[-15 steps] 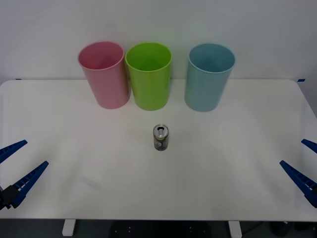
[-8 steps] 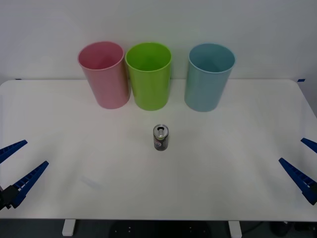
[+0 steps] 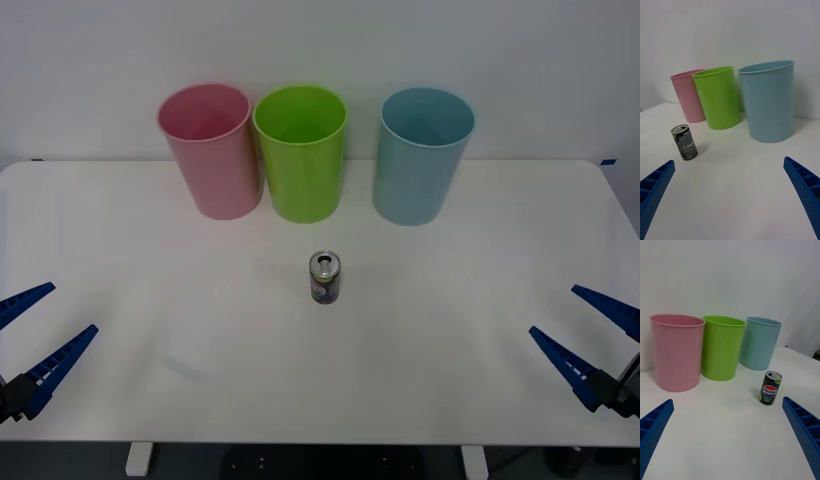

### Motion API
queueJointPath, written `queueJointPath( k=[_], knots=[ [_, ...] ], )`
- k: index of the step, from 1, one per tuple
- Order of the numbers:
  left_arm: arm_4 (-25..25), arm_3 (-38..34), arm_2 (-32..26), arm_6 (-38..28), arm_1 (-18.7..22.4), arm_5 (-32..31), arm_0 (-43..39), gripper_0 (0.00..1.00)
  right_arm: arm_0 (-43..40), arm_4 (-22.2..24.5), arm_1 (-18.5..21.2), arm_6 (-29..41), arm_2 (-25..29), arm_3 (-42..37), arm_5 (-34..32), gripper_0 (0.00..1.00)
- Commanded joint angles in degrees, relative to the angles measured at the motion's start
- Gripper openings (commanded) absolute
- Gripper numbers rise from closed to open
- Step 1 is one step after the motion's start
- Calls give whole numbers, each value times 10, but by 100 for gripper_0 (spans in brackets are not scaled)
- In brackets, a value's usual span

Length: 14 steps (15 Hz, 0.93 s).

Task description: Grasp the object on the table and drop it into the matching bin: aluminum can to the light blue bin, PET bottle to the pink bin.

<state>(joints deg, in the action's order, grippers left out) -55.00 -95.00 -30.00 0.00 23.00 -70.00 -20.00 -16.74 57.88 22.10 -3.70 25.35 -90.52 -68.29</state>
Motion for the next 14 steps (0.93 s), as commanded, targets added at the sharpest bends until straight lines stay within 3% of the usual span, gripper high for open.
queueJointPath(
  k=[1, 6, 14],
  knots=[
    [0, 0, 0, 0, 0, 0, 0, 100, 31, 9, 1, -67, -10, 50, -9, 100],
    [0, 0, 0, 0, 0, 0, 0, 100, 81, 40, 0, -117, -48, 122, -25, 100],
    [0, 0, 0, 0, 0, 0, 0, 100, 152, 40, 0, -144, -141, 211, -12, 100]
  ],
)
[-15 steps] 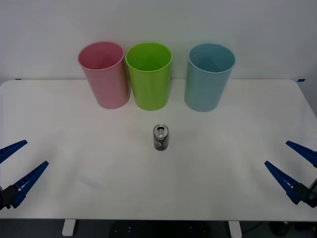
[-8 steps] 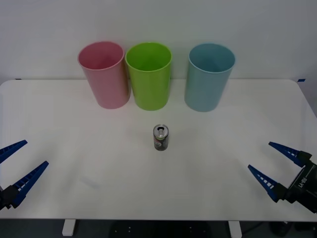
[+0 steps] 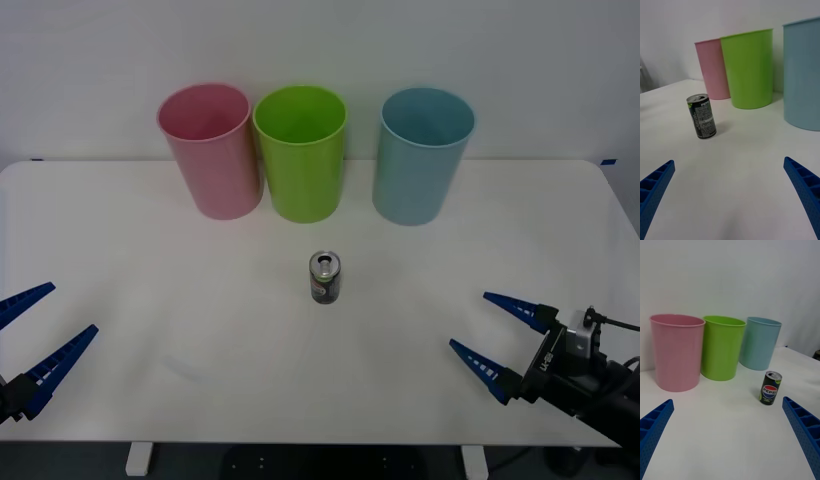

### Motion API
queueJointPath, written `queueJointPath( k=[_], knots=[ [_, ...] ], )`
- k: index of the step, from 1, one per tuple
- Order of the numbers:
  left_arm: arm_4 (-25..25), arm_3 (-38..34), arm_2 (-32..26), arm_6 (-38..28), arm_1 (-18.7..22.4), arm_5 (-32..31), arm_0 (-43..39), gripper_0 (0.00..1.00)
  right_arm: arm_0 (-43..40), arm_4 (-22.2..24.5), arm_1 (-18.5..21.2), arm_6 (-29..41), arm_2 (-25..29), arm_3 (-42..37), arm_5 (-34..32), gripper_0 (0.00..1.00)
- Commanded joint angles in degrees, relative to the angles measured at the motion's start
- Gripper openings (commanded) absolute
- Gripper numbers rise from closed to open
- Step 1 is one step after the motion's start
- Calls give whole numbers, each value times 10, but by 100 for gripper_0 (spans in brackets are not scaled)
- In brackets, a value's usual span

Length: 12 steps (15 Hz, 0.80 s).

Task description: Grasp the object on the table and drop it into the matching bin: aluminum can to the light blue bin, PET bottle to the pink bin.

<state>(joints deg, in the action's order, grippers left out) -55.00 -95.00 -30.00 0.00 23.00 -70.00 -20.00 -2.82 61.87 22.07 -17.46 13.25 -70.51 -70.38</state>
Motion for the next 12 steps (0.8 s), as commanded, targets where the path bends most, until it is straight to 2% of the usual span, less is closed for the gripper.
queueJointPath(
  k=[1, 10, 12],
  knots=[
    [0, 0, 0, 0, 0, 0, 0, 100, 14, -1, -1, -10, -28, 11, 16, 100],
    [0, 0, 0, 0, 0, 0, 0, 100, 40, 0, -49, -42, -107, 11, 103, 100],
    [0, 0, 0, 0, 0, 0, 0, 100, 46, 22, -69, -44, -108, 11, 112, 100]
  ],
)
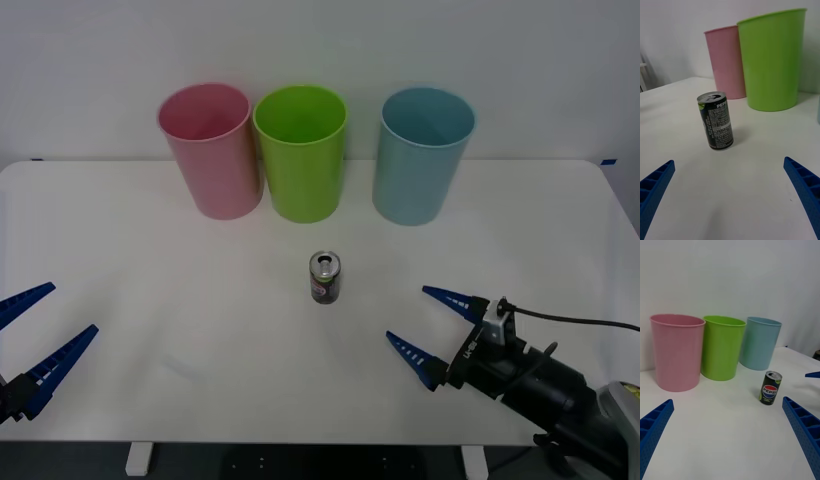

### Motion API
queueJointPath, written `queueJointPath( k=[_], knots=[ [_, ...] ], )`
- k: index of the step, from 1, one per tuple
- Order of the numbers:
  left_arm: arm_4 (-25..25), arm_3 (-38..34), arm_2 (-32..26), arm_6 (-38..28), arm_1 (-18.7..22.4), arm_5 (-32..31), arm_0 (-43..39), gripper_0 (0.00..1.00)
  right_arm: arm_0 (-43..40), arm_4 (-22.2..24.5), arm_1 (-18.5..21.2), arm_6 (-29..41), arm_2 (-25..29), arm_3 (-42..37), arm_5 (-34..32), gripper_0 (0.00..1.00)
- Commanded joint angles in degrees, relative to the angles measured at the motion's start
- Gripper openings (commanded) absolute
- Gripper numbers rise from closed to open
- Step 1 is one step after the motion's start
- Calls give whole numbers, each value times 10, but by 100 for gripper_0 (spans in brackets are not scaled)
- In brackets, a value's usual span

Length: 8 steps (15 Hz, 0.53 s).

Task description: Grasp the object on the table and drop it into the matching bin: aluminum can to the light blue bin, PET bottle to the pink bin.

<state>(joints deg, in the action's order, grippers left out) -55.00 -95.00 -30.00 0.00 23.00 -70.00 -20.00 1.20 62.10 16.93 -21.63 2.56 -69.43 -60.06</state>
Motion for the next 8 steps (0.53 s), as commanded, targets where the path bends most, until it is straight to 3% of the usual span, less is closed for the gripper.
queueJointPath(
  k=[1, 8],
  knots=[
    [0, 0, 0, 0, 0, 0, 0, 100, 9, 30, -27, -3, -1, 0, 13, 100],
    [0, 0, 0, 0, 0, 0, 0, 100, 31, 88, -87, -4, -3, 0, 61, 100]
  ],
)
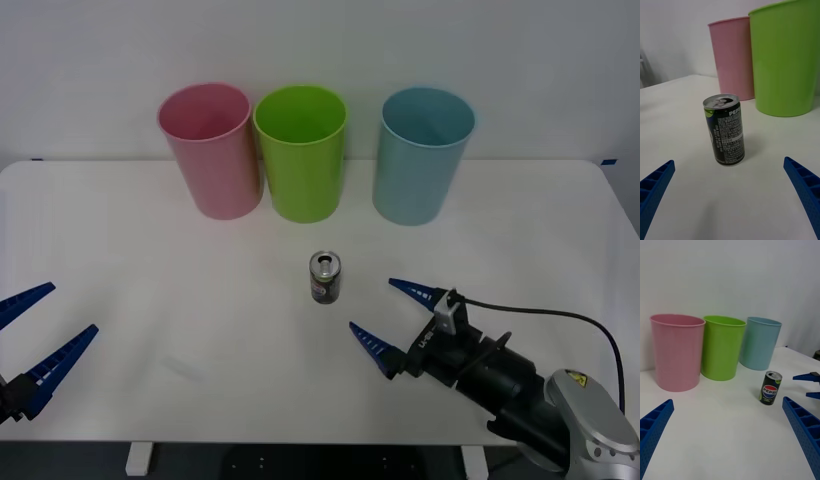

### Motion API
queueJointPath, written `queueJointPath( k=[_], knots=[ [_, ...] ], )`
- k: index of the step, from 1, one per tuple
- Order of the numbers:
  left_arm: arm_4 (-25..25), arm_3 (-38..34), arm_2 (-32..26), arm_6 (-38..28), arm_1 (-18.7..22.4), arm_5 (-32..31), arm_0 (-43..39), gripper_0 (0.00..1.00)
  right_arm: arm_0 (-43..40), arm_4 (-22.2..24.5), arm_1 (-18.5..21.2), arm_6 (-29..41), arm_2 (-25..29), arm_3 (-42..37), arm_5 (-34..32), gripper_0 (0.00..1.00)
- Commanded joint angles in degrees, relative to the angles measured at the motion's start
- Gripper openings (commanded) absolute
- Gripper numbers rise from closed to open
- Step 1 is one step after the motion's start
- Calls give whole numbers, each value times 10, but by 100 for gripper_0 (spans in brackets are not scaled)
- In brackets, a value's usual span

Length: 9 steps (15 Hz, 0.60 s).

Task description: Grasp the object on the table and drop it into the matching bin: aluminum can to the light blue bin, PET bottle to the pink bin.

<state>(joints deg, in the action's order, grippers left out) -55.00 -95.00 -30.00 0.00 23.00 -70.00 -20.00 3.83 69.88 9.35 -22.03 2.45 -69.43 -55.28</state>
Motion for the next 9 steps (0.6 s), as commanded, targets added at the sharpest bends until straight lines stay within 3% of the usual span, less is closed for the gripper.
queueJointPath(
  k=[1, 9],
  knots=[
    [0, 0, 0, 0, 0, 0, 0, 100, 9, 12, -15, 0, -10, 0, 28, 100],
    [0, 0, 0, 0, 0, 0, 0, 100, 39, 12, -28, -3, -68, 1, 128, 100]
  ],
)
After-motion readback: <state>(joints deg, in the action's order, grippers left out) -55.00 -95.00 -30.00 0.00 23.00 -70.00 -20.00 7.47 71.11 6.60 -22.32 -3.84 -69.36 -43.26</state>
